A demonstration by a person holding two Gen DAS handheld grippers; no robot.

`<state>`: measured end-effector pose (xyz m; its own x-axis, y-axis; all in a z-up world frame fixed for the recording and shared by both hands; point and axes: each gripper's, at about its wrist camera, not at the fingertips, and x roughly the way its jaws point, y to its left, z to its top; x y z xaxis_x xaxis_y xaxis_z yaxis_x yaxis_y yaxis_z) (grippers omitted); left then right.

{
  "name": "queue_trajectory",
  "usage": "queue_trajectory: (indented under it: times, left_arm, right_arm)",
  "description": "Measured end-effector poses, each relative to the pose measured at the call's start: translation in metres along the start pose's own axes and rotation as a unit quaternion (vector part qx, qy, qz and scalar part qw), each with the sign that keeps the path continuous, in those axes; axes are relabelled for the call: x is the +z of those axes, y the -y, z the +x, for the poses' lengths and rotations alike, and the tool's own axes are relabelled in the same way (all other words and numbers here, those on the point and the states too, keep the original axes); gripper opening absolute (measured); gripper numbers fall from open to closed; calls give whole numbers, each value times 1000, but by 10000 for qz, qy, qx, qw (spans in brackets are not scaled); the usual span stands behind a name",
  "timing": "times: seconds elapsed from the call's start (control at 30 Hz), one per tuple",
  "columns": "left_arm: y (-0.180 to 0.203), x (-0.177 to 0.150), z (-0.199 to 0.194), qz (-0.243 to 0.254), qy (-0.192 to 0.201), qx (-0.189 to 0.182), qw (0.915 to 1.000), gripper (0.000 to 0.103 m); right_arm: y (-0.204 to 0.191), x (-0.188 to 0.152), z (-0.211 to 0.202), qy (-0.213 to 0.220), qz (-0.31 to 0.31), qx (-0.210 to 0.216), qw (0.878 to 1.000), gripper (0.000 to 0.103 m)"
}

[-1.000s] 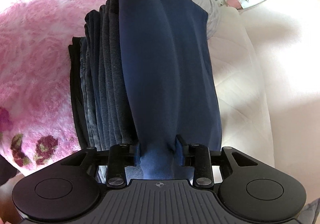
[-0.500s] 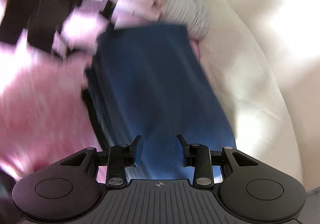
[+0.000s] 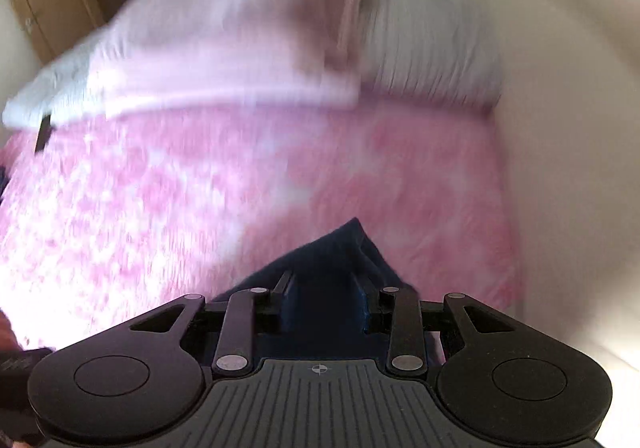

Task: Fold clothes
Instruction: 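Open both grippers to release the vest on the stack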

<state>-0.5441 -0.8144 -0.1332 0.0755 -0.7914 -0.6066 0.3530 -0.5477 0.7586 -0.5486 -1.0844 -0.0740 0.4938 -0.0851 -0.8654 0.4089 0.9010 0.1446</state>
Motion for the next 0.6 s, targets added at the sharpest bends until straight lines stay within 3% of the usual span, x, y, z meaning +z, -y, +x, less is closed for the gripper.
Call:
queue_trajectory:
  times: [0.07,0.27,0.43,0.6]
  left_arm:
    - [4,0,8,-153,-79,-26,9998,54]
    - [15,0,27,-344,-97,-99,9993,54]
    - [20,0,34,-266,6,-236,9994,54]
    - [20,-2,33,-110,51,-296,9995,54]
  right_arm:
    - [8,1,28,-276,87,178,9994,34]
    - [9,-4,37,-118,116,241,9996,34]
    - [2,-16,-14,355,213,55,9991,34]
    - [-21,-89,-65,477,509,-311,9971,34]
